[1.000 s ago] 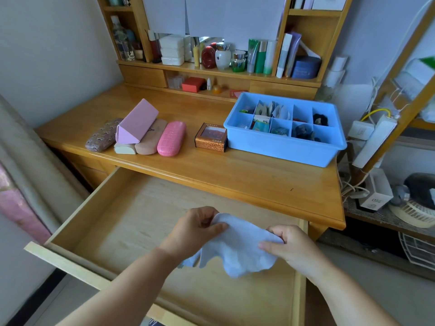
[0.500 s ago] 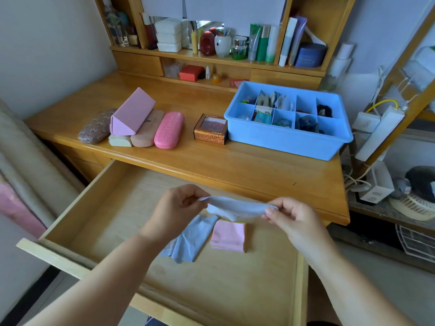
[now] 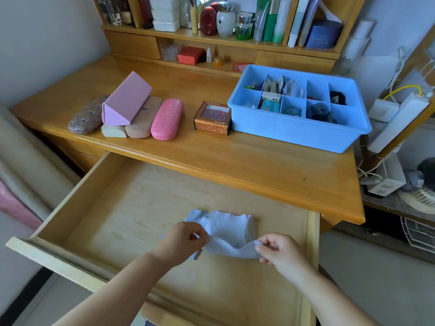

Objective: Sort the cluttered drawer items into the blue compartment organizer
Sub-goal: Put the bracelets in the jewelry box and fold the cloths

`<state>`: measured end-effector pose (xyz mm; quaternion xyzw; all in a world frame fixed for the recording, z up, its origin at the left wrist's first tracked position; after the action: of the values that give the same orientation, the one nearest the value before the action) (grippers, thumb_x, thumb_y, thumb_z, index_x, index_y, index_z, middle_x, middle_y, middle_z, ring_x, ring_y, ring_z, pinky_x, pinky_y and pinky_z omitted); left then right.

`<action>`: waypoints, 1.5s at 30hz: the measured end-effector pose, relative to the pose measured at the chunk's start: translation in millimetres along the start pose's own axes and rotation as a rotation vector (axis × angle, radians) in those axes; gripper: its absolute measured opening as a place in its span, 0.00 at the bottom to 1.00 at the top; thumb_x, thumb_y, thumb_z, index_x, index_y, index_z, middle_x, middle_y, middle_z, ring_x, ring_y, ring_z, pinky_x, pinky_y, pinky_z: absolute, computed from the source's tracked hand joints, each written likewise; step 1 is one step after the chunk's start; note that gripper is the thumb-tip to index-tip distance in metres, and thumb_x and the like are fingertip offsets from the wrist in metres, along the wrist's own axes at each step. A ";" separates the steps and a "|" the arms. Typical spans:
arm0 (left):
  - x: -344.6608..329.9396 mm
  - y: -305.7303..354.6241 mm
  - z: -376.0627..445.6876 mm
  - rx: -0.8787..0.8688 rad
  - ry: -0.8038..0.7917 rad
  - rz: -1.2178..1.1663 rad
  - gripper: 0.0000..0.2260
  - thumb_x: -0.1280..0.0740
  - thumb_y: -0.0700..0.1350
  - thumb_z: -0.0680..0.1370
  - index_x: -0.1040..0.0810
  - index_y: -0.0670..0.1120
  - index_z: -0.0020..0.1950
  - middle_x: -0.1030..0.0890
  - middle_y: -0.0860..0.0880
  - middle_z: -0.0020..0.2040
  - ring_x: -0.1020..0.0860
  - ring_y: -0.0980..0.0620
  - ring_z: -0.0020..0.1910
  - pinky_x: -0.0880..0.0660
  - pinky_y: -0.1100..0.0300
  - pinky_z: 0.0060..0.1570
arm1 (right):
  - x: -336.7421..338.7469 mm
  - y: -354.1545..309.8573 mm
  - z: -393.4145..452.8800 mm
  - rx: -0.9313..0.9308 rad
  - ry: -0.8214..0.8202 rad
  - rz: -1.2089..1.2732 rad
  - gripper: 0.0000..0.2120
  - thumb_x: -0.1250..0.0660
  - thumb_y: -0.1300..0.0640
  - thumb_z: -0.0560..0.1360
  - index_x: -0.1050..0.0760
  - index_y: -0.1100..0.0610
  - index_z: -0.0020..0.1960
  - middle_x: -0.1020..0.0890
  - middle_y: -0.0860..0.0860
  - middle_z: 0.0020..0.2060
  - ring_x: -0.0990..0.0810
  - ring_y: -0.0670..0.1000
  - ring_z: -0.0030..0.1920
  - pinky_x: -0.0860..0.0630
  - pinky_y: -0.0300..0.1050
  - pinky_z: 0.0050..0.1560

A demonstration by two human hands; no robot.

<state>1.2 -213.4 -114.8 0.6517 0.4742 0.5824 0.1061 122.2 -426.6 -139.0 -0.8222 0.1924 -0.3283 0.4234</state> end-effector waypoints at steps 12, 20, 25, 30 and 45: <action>-16.6 -0.5 73.6 0.082 0.072 0.125 0.01 0.33 0.42 0.74 0.23 0.47 0.42 0.27 0.51 0.34 0.27 0.49 0.39 0.36 0.60 0.36 | -0.8 5.0 63.5 -0.229 0.245 -0.004 0.07 0.34 0.61 0.74 0.26 0.53 0.38 0.21 0.49 0.30 0.21 0.51 0.32 0.23 0.49 0.44; -21.7 11.6 77.7 -0.175 0.043 0.236 0.18 0.32 0.44 0.75 0.25 0.51 0.65 0.28 0.49 0.59 0.25 0.49 0.56 0.29 0.59 0.57 | -5.5 -5.8 71.3 -0.076 0.091 -0.413 0.19 0.36 0.57 0.73 0.28 0.42 0.61 0.30 0.40 0.38 0.27 0.44 0.45 0.34 0.37 0.42; -41.6 27.1 86.0 -0.291 -0.069 0.344 0.19 0.32 0.50 0.75 0.26 0.53 0.66 0.31 0.51 0.64 0.32 0.50 0.62 0.36 0.63 0.62 | -0.8 -13.6 78.2 -0.089 0.126 -0.504 0.06 0.35 0.56 0.71 0.29 0.46 0.40 0.27 0.44 0.45 0.25 0.48 0.47 0.33 0.40 0.41; -55.0 33.8 94.9 -0.308 -0.154 0.393 0.20 0.33 0.50 0.74 0.27 0.56 0.66 0.33 0.52 0.65 0.35 0.50 0.62 0.37 0.59 0.65 | 7.6 -19.5 67.4 -0.065 0.170 -0.414 0.06 0.36 0.59 0.67 0.31 0.51 0.35 0.26 0.43 0.34 0.29 0.46 0.34 0.35 0.41 0.31; 12.2 72.8 27.9 -0.290 -0.057 -0.155 0.12 0.30 0.41 0.75 0.28 0.37 0.35 0.31 0.48 0.31 0.35 0.56 0.31 0.36 0.60 0.35 | 6.0 -99.3 18.0 0.224 0.002 0.419 0.04 0.30 0.53 0.72 0.22 0.54 0.44 0.18 0.51 0.37 0.21 0.49 0.40 0.28 0.42 0.42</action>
<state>59.7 -231.2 -64.8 0.6074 0.4309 0.6159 0.2570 143.0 -363.6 -62.7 -0.7118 0.3216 -0.2535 0.5707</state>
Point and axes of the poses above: each hand's wrist, its own z-axis towards the middle knuckle, its own x-axis out of the back of the hand, y = z × x, the point moved 4 cm from there along z, towards the middle knuckle
